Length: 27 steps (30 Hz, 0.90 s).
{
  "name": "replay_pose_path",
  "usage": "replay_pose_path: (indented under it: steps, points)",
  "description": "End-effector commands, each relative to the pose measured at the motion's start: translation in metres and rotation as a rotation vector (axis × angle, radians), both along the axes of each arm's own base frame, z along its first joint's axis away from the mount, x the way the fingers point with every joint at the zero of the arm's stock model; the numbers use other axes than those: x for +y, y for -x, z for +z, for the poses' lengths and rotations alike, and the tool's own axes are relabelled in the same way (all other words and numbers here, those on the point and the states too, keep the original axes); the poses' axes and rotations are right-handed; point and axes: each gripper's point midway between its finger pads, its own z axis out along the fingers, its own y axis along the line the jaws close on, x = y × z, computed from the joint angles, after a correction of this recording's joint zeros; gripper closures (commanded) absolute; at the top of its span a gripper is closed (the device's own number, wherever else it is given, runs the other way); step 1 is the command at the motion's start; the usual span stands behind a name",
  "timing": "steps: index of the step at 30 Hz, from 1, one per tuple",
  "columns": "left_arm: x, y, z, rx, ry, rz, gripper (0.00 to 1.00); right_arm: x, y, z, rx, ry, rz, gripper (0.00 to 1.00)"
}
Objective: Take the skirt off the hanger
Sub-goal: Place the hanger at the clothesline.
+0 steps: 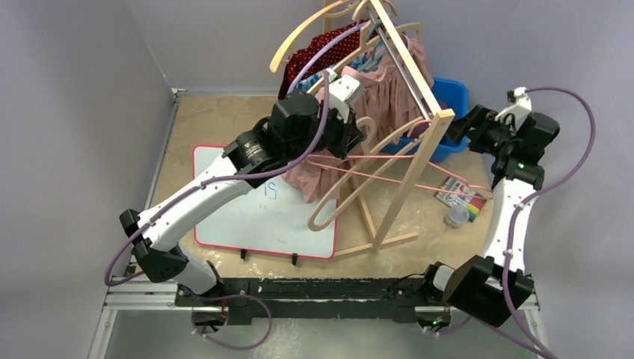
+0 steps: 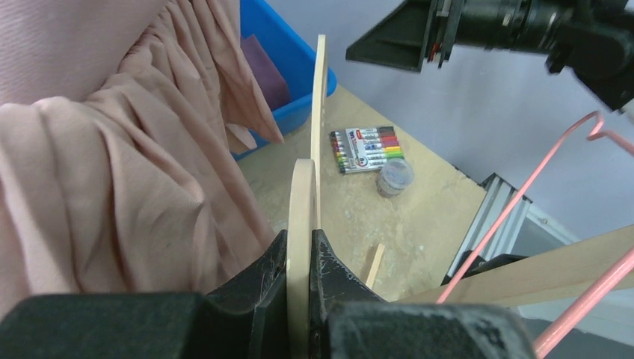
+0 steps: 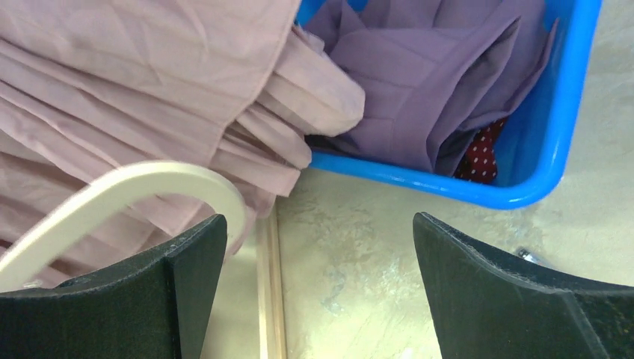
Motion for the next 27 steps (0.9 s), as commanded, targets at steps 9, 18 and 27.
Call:
replay_pose_path:
  steps: [9, 18, 27]
  points:
    - [0.001, 0.0, 0.032, -0.225, -0.061, -0.102, 1.0, 0.017, 0.017, 0.16, -0.533, 0.513, 0.122, 0.08]
    - [-0.01, -0.001, 0.046, -0.22, -0.01, -0.116, 1.0, 0.066, 0.04, 0.189, -0.522, 0.234, 0.321, 0.13]
    - [-0.023, 0.001, 0.055, -0.237, 0.032, -0.162, 1.0, 0.148, 0.071, 0.17, -0.618, 0.244, 0.782, 0.24]
